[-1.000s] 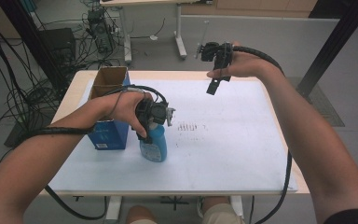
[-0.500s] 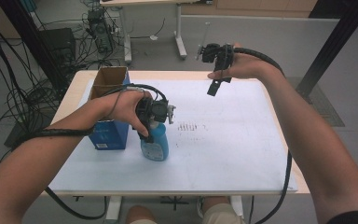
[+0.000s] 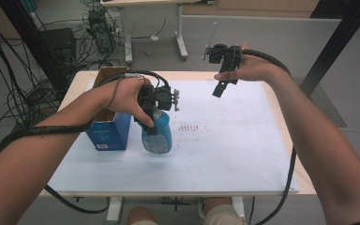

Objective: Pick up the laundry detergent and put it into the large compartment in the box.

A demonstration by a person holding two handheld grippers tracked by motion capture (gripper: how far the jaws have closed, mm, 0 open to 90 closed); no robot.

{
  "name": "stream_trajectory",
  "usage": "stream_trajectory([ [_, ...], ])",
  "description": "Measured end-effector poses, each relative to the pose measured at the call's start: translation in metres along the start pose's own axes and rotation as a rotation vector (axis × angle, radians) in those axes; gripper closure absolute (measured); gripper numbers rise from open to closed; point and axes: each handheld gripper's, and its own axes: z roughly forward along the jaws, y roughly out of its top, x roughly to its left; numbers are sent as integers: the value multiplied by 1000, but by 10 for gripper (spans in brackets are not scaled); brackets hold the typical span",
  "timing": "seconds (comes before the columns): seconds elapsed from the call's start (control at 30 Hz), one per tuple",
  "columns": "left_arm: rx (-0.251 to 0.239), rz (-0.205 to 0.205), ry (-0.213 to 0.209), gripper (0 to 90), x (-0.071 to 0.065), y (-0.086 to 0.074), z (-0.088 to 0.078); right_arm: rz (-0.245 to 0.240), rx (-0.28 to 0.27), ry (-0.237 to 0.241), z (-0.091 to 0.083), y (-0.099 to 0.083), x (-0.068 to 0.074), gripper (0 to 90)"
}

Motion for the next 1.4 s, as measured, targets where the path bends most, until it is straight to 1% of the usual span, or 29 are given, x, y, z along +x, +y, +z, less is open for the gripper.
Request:
stream_trajectory([
  [0.07, 4, -19, 2, 369, -1, 1, -9, -1, 1, 0, 0, -1, 0, 78],
  [0.17, 6, -48, 6, 369, -2, 3, -23, 6, -13, 7, 0, -6, -1, 78],
  [0.23, 6, -75, 7, 369, -2, 3, -33, 3, -13, 7, 0, -7, -1, 78],
  [0.27, 7, -91, 7, 368, -1, 4, -38, 10, -19, 10, 0, -9, -1, 78],
  [0.33, 14, -134, 1, 368, 2, 5, -50, 6, -14, 13, 0, -9, -1, 78],
  [0.37, 10, -154, 0, 368, 3, 4, -56, 8, -19, 14, 1, -10, -1, 78],
  [0.4, 11, -170, -3, 368, 4, 4, -60, 2, -10, 15, 1, -9, -1, 78],
  [0.47, 2, -221, -6, 368, 7, 1, -75, 4, -19, 16, 2, -11, 0, 78],
  [0.5, -1, -238, -2, 368, 7, 0, -80, 1, -18, 16, 2, -12, 1, 79],
  [0.57, -11, -310, 11, 368, 7, -3, -96, -4, -14, 18, 2, -12, 1, 79],
  [0.6, -11, -325, 15, 368, 7, -4, -99, -2, -20, 19, 2, -14, 1, 80],
  [0.67, -18, -381, 33, 368, 7, -7, -113, -2, -17, 18, 1, -15, 2, 80],
  [0.7, -22, -411, 47, 367, 6, -8, -122, 1, -26, 21, 1, -17, 2, 81],
  [0.73, -29, -432, 55, 367, 6, -10, -128, -3, -22, 19, 0, -17, 2, 81],
  [0.8, -42, -509, 65, 367, 9, -16, -143, -2, -27, 16, -1, -20, 2, 81],
  [0.83, -57, -548, 73, 368, 10, -20, -150, -3, -22, 16, -1, -20, 2, 81],
  [0.87, -76, -599, 82, 368, 10, -24, -157, 3, -34, 18, -1, -22, 3, 81],
  [0.9, -90, -657, 92, 368, 10, -29, -166, -12, -32, 18, -1, -22, 2, 81],
  [1.03, -113, -802, 140, 369, 12, -42, -194, -15, -36, 21, -2, -25, 3, 83],
  [1.1, -117, -851, 159, 369, 13, -49, -206, -18, -43, 20, -2, -27, 5, 83],
  [1.17, -126, -899, 173, 369, 14, -56, -215, -20, -31, 22, -3, -26, 5, 86],
  [1.23, -138, -970, 182, 369, 17, -67, -226, -17, -39, 28, -3, -27, 4, 92],
  [1.3, -139, -1024, 189, 370, 19, -75, -232, -11, -46, 27, -4, -28, 3, 91],
  [1.4, -148, -1117, 207, 370, 22, -90, -237, -12, -43, 24, -4, -27, 4, 91],
])
